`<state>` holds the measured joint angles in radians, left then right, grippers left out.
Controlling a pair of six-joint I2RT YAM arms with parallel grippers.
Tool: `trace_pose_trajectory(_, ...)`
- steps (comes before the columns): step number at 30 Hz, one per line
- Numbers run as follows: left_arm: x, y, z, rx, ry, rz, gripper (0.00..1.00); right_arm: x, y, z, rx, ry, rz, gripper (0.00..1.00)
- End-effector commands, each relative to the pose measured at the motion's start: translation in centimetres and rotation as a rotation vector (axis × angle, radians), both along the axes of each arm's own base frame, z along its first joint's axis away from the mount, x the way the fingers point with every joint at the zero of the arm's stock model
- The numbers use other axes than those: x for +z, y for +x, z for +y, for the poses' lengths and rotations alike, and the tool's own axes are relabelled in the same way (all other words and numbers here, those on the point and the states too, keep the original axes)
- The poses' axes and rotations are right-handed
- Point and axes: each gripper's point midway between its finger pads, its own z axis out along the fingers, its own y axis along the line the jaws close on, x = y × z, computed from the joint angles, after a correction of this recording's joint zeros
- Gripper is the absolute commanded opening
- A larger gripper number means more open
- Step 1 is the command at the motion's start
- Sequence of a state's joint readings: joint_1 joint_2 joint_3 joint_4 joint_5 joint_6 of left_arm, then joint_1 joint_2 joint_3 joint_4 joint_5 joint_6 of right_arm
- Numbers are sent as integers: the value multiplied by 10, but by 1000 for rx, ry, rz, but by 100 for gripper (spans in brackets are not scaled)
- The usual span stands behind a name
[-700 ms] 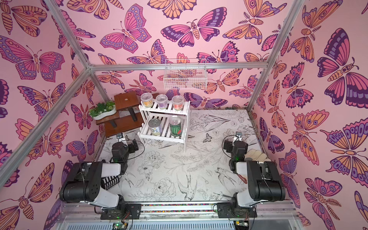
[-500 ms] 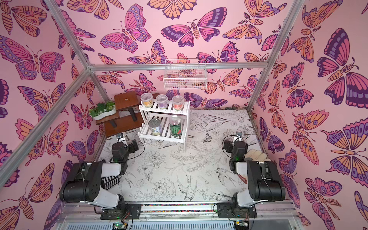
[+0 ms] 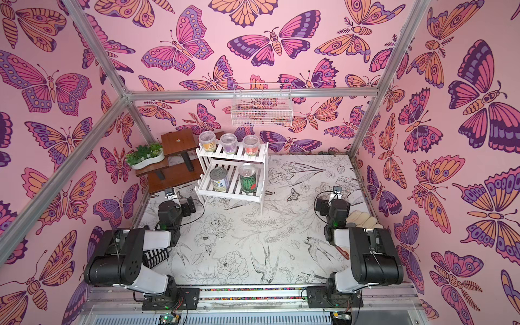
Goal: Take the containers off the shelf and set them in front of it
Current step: Move the shelf to the center of the board.
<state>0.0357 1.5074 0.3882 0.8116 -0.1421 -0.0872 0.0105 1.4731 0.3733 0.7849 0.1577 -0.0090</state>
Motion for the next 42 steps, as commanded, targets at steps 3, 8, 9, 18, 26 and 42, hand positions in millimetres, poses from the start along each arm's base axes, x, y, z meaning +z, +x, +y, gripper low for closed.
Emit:
trace_pose_trajectory(3, 38, -4, -9, -60, 17, 88, 100, 29, 5, 6, -31, 34, 145, 99)
trace_pose_trajectory(8, 74, -27, -19, -108, -10, 84, 99, 48, -7, 60, 60, -79, 219, 99)
trace_pose_trajectory(9, 77, -31, -21, -119, -17, 92, 98, 52, -10, 73, 93, -64, 235, 99)
trace_pose_trajectory(18, 90, -29, -54, -301, -90, 199, 95, 114, -34, 176, 267, 90, 293, 99)
trace_pose_trajectory(26, 99, -8, -77, -413, -168, 230, 89, 135, -31, 228, 337, 294, 333, 99)
trace_pose_trajectory(42, 73, 27, -90, -455, -172, 352, 58, 89, -18, 292, 346, 375, 495, 100)
